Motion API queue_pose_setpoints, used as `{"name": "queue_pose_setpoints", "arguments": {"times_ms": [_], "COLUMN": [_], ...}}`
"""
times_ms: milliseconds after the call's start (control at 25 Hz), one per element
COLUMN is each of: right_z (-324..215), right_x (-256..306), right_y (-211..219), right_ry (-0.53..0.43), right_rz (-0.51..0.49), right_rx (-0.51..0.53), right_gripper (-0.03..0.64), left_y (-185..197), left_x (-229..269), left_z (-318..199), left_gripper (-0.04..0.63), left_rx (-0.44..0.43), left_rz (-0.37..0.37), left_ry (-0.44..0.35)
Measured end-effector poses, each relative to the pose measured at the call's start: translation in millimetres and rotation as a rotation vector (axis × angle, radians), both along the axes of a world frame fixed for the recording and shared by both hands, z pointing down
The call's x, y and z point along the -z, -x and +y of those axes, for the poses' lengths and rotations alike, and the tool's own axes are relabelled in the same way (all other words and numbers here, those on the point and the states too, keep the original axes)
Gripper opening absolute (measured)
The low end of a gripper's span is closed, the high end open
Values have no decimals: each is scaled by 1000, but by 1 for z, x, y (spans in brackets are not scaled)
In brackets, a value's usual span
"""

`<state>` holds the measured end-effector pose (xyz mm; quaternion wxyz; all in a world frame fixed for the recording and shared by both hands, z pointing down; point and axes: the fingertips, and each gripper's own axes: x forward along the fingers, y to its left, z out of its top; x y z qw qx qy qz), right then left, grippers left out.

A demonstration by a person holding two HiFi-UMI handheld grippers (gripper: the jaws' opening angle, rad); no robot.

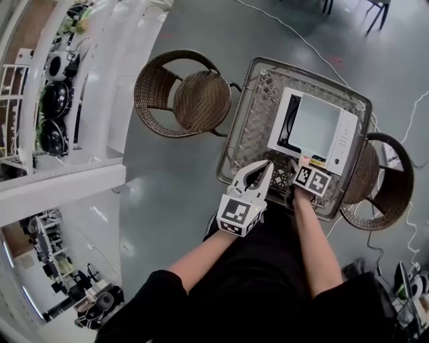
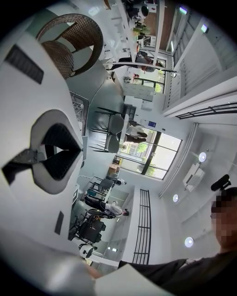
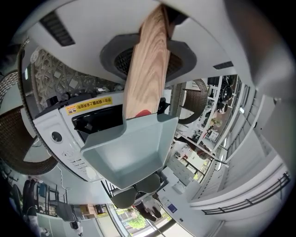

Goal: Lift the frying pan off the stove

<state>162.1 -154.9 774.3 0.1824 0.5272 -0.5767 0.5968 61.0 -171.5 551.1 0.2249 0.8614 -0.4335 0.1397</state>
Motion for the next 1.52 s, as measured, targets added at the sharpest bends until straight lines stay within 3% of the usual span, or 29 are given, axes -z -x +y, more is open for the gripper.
{"name": "queue_pose_setpoints", "arguments": {"times_ms": [440,600,960,1520], "right_z": [7,22,55,86], "right_x": [68,104,175,286], "right_y": [2,4,15,6], "right_ry": [-151,-205,-333,-550], "right_rz": [37,48,103,224], "right_rx": [-11,-30,-24,-93], "right_gripper": [97,98,98,100], "left_y": [14,21,32,13], "left_x": [15,34,65,105], "left_z": [13,16,31,51], "left_gripper": [6,6,6,6], "left_rx": [-59,-60,-82,-194], "left_rz": [15,25,57,56], "left_ry": [-15,-57,-72,-95]}}
